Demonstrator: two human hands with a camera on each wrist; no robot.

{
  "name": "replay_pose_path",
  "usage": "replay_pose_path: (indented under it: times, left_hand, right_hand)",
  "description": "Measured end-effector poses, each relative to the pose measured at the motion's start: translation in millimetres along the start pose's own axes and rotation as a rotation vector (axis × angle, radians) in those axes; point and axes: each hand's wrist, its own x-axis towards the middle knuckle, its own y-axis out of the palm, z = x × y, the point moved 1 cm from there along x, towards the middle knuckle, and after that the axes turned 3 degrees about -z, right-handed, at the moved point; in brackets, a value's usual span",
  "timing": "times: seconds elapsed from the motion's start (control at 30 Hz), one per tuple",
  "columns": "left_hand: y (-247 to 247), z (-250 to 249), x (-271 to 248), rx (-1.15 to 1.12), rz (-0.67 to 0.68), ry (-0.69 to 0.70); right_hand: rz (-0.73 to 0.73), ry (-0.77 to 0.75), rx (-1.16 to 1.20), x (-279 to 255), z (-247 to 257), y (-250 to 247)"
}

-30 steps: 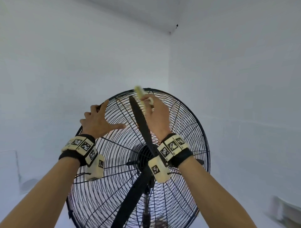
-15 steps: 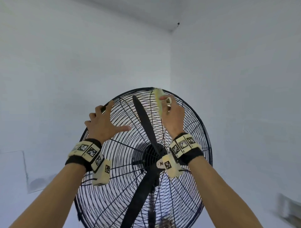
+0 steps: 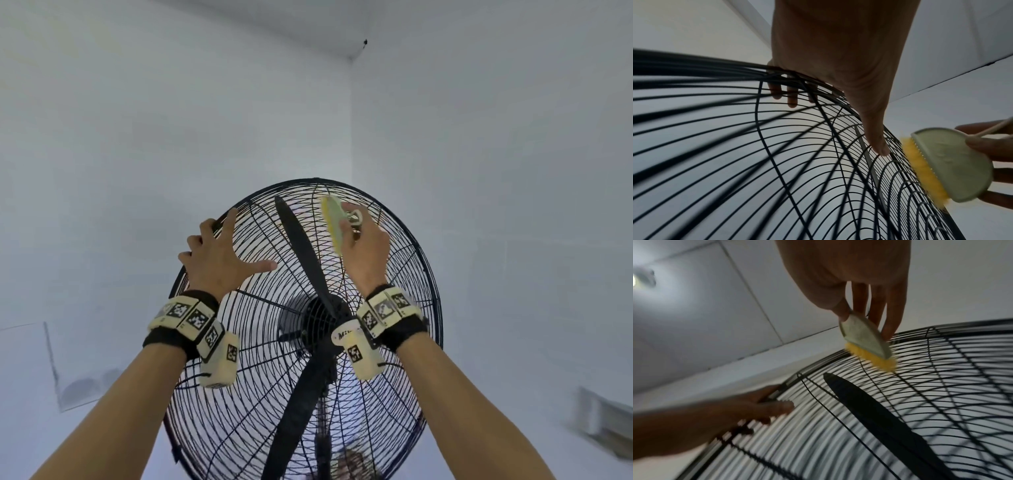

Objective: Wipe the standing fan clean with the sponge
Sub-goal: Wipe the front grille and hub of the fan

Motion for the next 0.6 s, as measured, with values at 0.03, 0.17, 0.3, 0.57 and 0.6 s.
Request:
replay_pose_path:
  times: [0.03, 0.17, 0.3, 0.57, 0.6]
  left_hand:
    - [-0.2, -0.1, 0.3, -0.001, 0.006, -0.006]
    - [-0.9, 0.3, 2.3, 0.014, 0.014, -0.034]
    - [-1.4, 0.7, 0.4, 0.003, 0.031, -0.020]
    - [-0.3, 3.4, 1.4, -0.026, 0.019, -0.026]
    - [-0.5, 3.9, 1.6, -0.034, 0.021, -0.027]
  right_hand:
    - [0.058, -0.026, 0.016, -6.2, 2.9, 3.0]
    - [0.241, -0.111, 0.212, -17.6, 14.8, 7.8]
    - [0.086, 0.054, 0.242, -1.4, -4.0, -2.9]
    - [0.249, -0.121, 0.217, -22.4, 5.0, 12.1]
    - [0.270, -0.108, 0.258, -22.0, 6.5, 10.6]
